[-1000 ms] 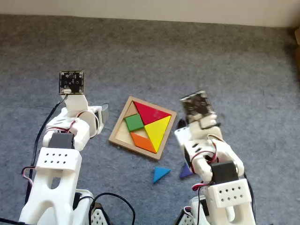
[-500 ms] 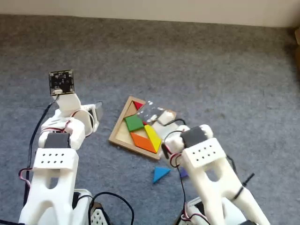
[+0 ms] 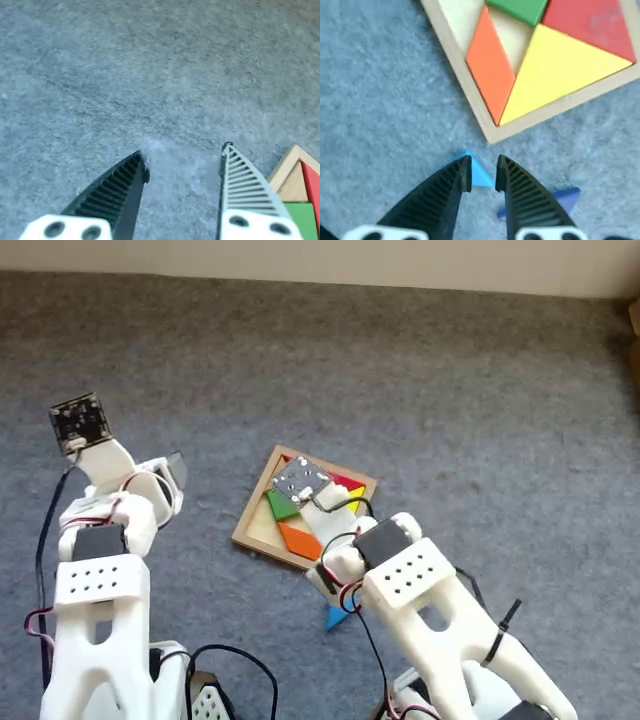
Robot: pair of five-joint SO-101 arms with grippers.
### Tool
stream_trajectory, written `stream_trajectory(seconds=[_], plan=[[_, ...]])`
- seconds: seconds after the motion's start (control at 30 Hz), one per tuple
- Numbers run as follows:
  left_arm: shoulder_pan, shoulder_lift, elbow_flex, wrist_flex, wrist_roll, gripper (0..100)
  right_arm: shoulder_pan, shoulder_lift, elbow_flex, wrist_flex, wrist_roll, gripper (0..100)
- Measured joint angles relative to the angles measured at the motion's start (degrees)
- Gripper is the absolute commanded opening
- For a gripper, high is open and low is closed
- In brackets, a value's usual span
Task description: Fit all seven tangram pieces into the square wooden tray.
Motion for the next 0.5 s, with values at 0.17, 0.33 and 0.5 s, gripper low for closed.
stream_trajectory(seconds=[0.17, 0.33, 0.5], plan=[[-4.3, 0.0, 0.8, 0.4, 0.2, 23, -0.3, 0.4, 5.3, -7.1, -3.0, 9.8], [-9.1, -0.5, 4.7, 1.1, 0.2, 23, -0.4, 0.5, 6.4, -9.6, -3.1, 9.9], [-9.9, -0.5, 6.2, -0.3, 0.2, 23, -0.6, 0.5, 6.4, -9.8, -2.8, 9.9]])
